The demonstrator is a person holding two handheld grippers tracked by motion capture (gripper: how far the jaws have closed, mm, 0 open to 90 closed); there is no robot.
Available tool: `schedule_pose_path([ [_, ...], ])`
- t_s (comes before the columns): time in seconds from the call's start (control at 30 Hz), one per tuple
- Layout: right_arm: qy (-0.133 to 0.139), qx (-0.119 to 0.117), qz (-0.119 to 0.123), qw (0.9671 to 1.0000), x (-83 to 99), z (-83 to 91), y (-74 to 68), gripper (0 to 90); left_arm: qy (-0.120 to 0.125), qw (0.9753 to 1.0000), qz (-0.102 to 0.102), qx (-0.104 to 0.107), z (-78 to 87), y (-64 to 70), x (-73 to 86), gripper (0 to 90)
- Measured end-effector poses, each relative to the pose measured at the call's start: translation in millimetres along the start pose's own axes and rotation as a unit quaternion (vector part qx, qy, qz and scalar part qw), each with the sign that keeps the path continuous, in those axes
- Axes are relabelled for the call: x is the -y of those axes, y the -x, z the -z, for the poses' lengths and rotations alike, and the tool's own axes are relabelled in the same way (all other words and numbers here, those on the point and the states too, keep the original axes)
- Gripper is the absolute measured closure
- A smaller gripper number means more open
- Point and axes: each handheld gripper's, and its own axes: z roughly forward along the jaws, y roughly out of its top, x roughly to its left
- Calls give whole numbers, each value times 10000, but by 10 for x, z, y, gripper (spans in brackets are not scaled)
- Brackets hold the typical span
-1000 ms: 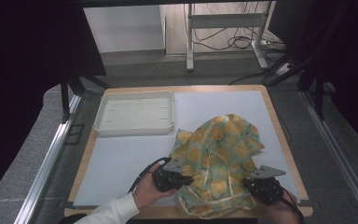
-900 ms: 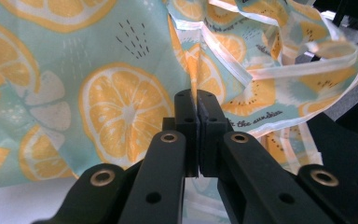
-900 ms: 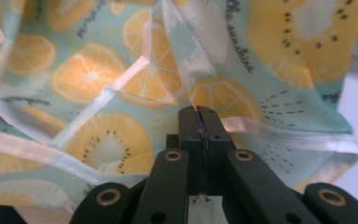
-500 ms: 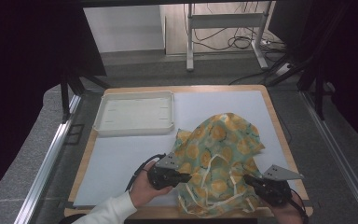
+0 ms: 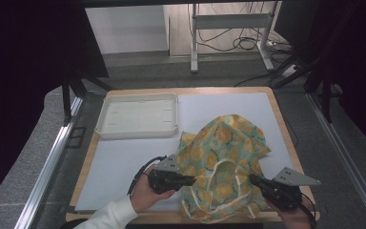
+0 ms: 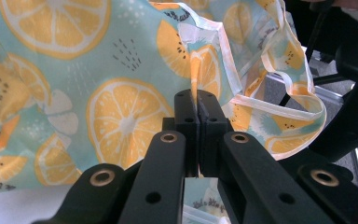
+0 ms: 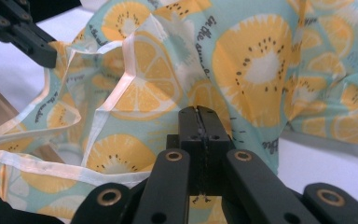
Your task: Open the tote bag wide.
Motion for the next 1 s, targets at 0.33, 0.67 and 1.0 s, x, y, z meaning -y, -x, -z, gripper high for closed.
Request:
schedule_pose_path([
  [0.33,227,26,48,9997,-172,-21,39,893,253,9997,4,-66,95,-41,-94,888],
  [0.67,418,138,118,9990,-326,-6,79,893,462,9988,97,-96,186,-134,-169,888],
  [1.0,564,208,194,9980,-499,-16,111,893,728,9971,92,-207,249,-181,-289,888],
])
